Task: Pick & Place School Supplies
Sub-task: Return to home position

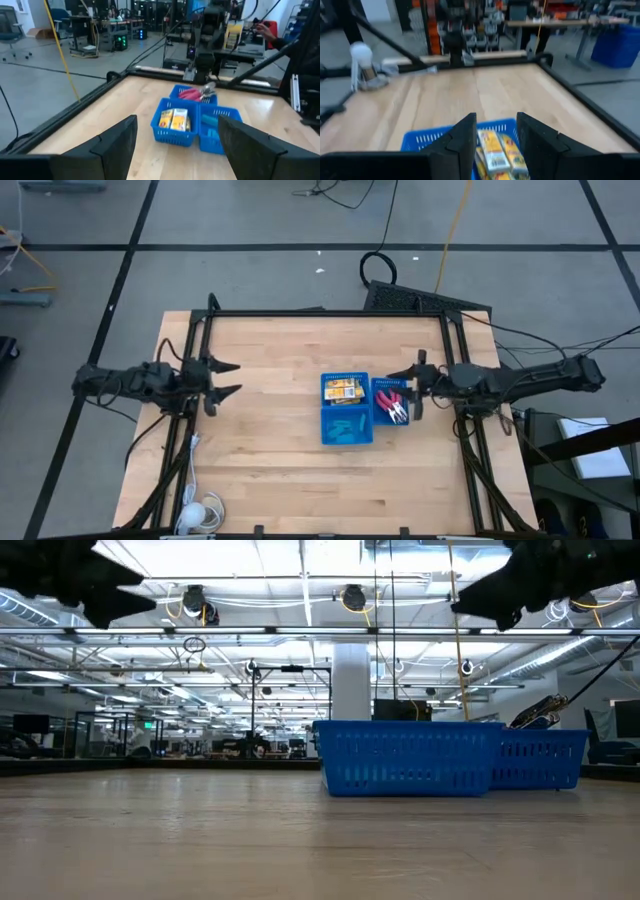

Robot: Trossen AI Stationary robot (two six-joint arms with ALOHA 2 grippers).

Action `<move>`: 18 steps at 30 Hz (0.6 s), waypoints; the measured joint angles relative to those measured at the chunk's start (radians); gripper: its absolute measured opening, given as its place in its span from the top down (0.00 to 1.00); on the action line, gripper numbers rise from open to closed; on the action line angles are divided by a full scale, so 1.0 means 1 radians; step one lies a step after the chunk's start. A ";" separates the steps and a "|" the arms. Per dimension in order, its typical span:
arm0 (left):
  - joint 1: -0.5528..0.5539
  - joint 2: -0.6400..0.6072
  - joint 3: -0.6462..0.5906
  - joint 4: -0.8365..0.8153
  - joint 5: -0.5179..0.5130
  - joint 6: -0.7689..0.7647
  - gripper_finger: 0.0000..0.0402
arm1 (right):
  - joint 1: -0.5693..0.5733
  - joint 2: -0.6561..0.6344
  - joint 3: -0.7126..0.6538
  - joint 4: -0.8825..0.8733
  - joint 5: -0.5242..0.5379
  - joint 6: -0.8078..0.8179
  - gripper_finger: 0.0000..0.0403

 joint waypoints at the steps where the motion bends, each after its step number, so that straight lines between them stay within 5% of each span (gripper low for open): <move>1: 0.000 -0.029 -0.013 -0.018 0.000 0.000 0.30 | 0.000 -0.026 0.000 -0.002 0.000 0.001 0.67; 10: 0.000 -0.159 -0.094 -0.091 -0.003 -0.024 0.30 | 0.000 -0.295 -0.001 -0.247 0.004 0.024 0.67; 18: 0.000 -0.159 -0.137 -0.052 -0.016 -0.031 0.30 | 0.000 -0.401 -0.181 -0.128 0.000 -0.027 0.67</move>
